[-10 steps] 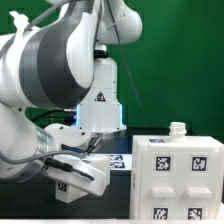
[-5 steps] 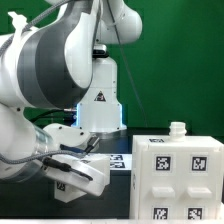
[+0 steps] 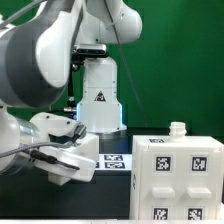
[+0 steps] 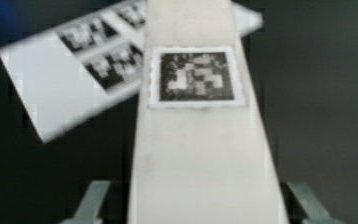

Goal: Assemble cabinet

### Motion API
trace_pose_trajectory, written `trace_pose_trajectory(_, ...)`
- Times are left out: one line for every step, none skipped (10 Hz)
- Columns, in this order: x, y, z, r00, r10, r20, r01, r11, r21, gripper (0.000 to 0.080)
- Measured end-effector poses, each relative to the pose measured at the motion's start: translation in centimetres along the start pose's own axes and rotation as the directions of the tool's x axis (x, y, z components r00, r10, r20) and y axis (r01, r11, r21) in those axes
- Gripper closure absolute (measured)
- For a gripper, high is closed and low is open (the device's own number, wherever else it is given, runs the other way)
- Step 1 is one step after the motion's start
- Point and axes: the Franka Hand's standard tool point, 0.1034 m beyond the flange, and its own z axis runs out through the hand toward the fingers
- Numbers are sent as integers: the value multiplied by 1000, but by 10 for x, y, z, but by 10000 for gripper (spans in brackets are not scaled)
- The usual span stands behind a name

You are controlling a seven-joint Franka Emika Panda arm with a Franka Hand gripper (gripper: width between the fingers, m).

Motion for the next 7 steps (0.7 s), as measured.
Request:
trace_pose_trajectory(-5,0,-1,999,6,33,-5,1000,-22,515)
trace_pose_trajectory(1,-1,-1,1000,4,15,-3,1000,-19,514)
trace_pose_trajectory(1,-1,-1,1000,4,15,-4,1000,-19,514)
trace_pose_trajectory(1,-1,-1,1000,4,15,-4,1000,-19,514)
trace_pose_trajectory(1,-1,-1,1000,4,16,-4,1000,-19,514)
trace_pose_trajectory(1,-1,-1,1000,5,16,-4,1000,-19,514)
trace_pose_trajectory(1,-1,-1,1000,5,16,-4,1000,-19,514)
